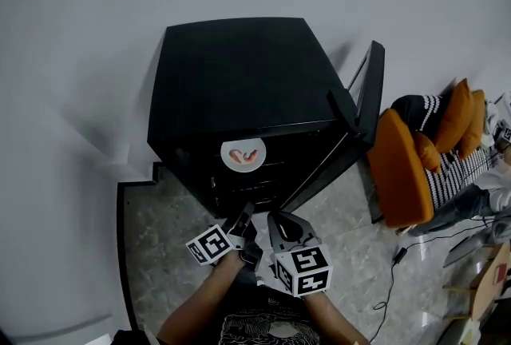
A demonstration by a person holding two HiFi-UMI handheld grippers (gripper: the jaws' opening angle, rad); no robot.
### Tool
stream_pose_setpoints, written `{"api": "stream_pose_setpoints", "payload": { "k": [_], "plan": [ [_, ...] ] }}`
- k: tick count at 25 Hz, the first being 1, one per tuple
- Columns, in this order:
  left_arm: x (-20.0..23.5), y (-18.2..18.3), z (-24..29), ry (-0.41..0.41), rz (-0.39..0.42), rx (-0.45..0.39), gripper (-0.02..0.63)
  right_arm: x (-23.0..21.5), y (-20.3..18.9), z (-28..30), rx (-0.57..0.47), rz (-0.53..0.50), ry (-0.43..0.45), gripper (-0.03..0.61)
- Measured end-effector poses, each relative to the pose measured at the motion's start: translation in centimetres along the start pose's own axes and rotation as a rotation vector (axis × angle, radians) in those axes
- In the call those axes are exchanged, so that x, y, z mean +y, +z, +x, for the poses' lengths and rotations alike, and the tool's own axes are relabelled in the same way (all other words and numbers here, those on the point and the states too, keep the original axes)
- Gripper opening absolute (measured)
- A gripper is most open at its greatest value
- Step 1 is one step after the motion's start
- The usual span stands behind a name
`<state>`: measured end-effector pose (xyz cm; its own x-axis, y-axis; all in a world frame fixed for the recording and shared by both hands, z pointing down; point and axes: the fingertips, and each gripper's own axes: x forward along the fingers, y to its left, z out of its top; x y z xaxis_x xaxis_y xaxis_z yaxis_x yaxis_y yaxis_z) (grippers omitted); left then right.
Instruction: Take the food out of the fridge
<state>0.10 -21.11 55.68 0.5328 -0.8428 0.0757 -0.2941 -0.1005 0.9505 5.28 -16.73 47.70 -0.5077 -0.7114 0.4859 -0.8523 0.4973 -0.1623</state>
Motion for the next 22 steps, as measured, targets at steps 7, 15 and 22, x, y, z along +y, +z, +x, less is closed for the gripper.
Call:
{"api": "stream_pose_setpoints", "payload": {
  "k": [7,15,22],
  "plan": [
    [2.6,1.0,3.1,-0.004,-0.047,-0.015,0.020,-1.8,1.2,2.4,0.020,-0.002,-0.002,0.021],
    [6.4,2.5,5.5,0.043,-0.094,-0.032,0.079,-3.7,1.9,4.9,0.041,0.002,-0.008,0.021],
    [8.8,2.7,6.8,0.067,-0.175,-0.039,0.112,-4.8,1.7,6.7,0.061,-0.006,-0.017,0.021]
  ]
}}
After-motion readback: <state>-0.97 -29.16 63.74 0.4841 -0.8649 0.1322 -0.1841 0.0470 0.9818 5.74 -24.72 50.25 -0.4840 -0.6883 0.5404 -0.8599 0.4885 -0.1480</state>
